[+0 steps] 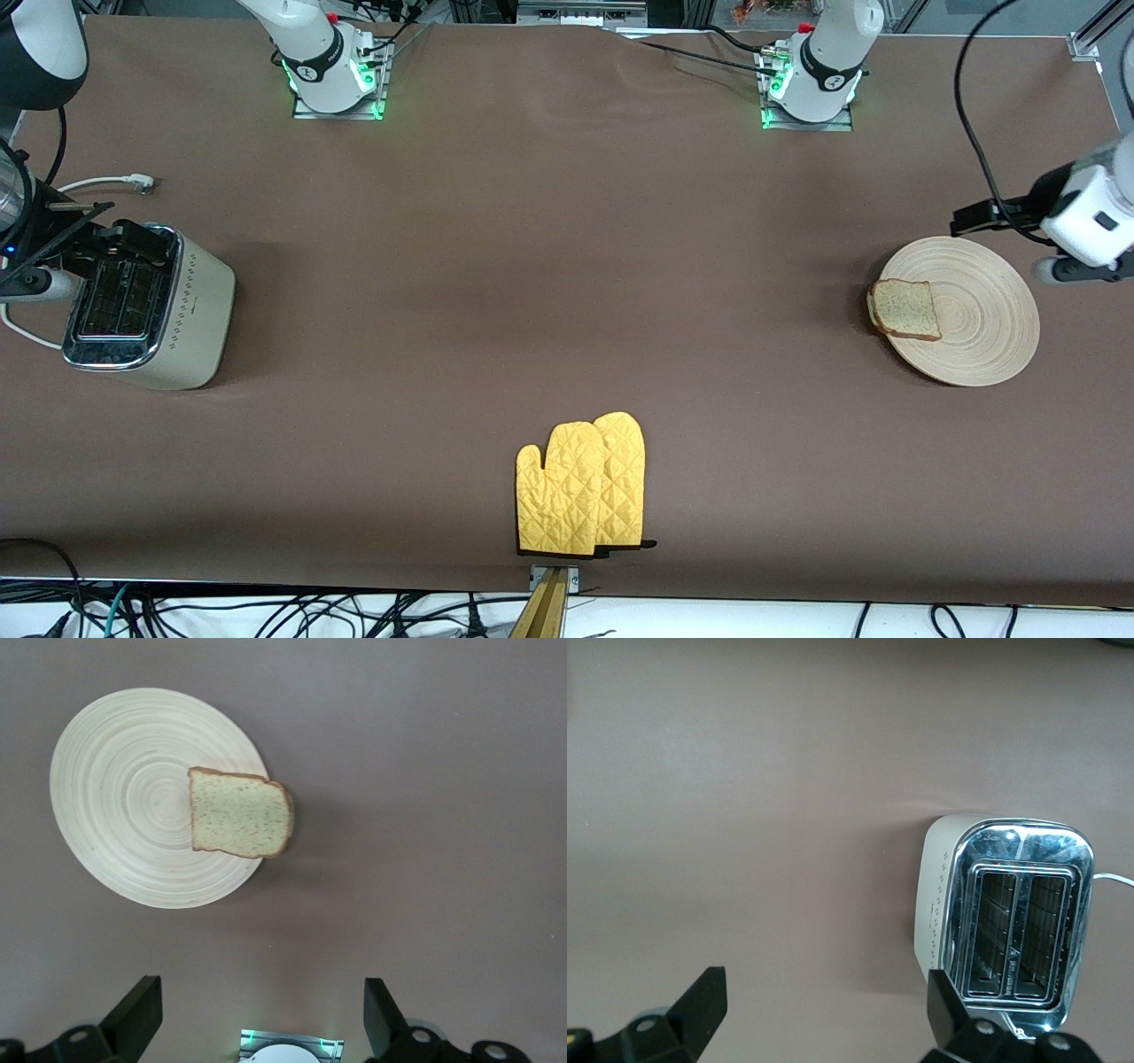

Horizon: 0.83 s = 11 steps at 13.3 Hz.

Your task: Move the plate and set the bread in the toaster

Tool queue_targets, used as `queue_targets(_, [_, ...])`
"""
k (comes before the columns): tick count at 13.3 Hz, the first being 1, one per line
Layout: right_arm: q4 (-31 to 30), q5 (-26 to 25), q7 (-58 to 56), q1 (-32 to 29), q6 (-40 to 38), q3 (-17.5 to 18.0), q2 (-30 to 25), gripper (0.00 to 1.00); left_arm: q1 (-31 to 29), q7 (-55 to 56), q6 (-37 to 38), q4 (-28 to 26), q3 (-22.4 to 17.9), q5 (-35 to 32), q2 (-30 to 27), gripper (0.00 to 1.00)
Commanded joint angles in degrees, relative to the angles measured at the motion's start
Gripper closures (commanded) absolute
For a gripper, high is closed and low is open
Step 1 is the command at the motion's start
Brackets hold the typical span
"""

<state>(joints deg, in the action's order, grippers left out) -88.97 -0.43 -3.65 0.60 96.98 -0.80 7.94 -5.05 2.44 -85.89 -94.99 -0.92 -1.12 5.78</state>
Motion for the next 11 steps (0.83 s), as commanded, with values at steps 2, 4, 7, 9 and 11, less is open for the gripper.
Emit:
queue_targets(2, [1.3, -0.5, -0.6, -0.7, -0.7, 0.5, 0.5, 0.0, -8.8, -0.5, 2.0, 9.8, -1.3, -0.6, 9.0, 0.0])
queue_targets(4, [1.3, -0.5, -0.6, -0.7, -0.7, 0.5, 0.5, 0.0, -15.8, -3.6, 0.6, 11.7, -1.3, 3.7, 12.7, 0.0])
queue_targets(7, [1.3, -0.5, -0.6, -0.7, -0.7, 0.5, 0.5, 0.0, -23.7, -10.5, -1.5, 13.6, -1.3, 6.2, 16.7, 0.0])
queue_targets(9, [1.4, -0.5, -0.7, -0.7, -0.7, 0.5, 0.5, 0.0, -29.6, -18.7, -2.8, 13.6, -1.3, 13.0, 18.6, 0.0])
queue_targets(11, [1.4, -0.5, -0.7, -0.7, -0.7, 0.5, 0.5, 0.0, -34.0, -26.9, -5.2, 13.7, -1.3, 15.4, 20.1, 0.0])
